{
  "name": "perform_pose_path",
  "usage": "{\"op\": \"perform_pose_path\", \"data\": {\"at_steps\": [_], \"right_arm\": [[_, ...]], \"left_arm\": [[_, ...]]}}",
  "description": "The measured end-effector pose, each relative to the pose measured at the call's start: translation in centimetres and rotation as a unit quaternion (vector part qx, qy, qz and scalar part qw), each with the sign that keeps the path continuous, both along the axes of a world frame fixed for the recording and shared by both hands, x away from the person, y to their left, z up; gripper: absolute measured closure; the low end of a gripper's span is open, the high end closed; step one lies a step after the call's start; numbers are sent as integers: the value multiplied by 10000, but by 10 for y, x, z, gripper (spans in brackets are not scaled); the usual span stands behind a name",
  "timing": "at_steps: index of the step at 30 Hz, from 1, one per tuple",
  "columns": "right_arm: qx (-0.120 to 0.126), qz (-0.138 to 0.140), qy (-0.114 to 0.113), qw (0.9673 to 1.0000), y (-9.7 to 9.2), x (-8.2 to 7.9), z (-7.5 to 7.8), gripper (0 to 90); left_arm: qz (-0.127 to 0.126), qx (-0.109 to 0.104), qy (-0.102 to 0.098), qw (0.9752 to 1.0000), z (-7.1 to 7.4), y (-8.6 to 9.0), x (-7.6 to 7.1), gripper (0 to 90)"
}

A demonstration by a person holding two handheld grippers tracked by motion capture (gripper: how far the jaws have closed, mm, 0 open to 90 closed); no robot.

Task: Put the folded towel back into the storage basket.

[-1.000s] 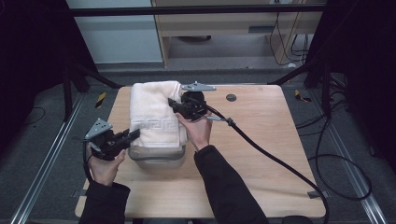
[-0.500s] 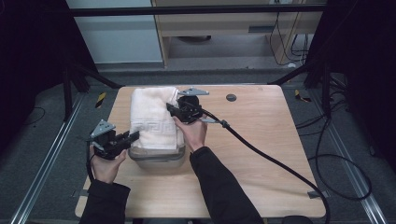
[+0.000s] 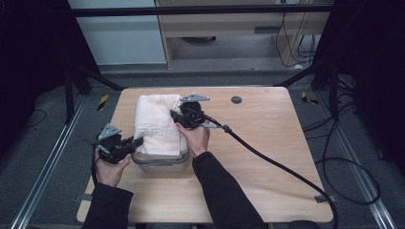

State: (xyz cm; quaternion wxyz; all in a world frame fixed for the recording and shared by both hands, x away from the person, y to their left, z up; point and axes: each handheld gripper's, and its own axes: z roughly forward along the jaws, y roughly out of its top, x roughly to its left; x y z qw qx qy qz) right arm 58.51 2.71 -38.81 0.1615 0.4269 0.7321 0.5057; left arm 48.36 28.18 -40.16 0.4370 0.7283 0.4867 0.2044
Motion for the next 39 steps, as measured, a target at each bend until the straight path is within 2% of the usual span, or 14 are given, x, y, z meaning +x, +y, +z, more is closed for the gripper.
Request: {"op": "perform_pose_path", "data": {"at_steps": [6, 15, 22, 32, 39], "right_arm": [[-140, -14, 102, 9998, 3, 2, -10, 652], [-166, -39, 266, 9995, 1, 4, -22, 649], [-255, -10, 296, 9992, 1, 7, -32, 638], [-477, 25, 395, 9981, 2, 10, -43, 615], [-611, 86, 436, 9971, 2, 12, -47, 604]], "left_arm": [[8, 127, 104, 9999, -7, -2, 3, 736], [-6, 242, 234, 9994, -15, -5, 6, 735], [24, 313, 325, 9990, -20, -7, 8, 733], [68, 609, 467, 9970, -26, -12, 12, 717], [110, 665, 533, 9963, -28, -13, 13, 685]]}}
